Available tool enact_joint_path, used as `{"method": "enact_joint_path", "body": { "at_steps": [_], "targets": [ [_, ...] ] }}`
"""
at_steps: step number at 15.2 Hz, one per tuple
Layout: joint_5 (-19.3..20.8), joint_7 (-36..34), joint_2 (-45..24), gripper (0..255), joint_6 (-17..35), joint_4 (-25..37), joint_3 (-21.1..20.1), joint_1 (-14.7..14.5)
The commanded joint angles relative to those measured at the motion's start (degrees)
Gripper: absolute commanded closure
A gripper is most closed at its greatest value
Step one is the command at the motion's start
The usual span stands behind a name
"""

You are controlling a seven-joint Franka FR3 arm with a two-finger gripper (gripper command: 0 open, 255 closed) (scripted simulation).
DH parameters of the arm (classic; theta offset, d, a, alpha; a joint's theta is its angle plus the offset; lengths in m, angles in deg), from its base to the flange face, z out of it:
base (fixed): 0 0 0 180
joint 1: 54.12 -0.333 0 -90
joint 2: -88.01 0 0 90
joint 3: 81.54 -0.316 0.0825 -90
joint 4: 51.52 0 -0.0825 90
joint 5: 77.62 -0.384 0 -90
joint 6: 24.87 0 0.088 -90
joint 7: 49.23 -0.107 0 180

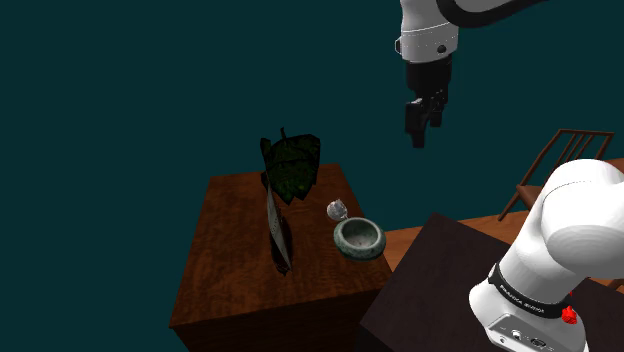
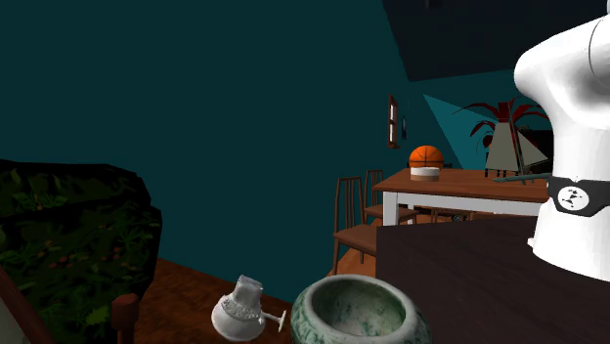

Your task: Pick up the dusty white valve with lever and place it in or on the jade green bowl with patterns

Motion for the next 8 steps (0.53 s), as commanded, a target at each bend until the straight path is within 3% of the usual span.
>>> {"method": "enact_joint_path", "body": {
  "at_steps": [1,8],
  "targets": [
    [0.0,0.0,0.0,0,0.0,0.0,0.0,0.0],
    [1.7,0.9,-5.4,0,17.4,-8.7,2.3,1.1]
  ]
}}
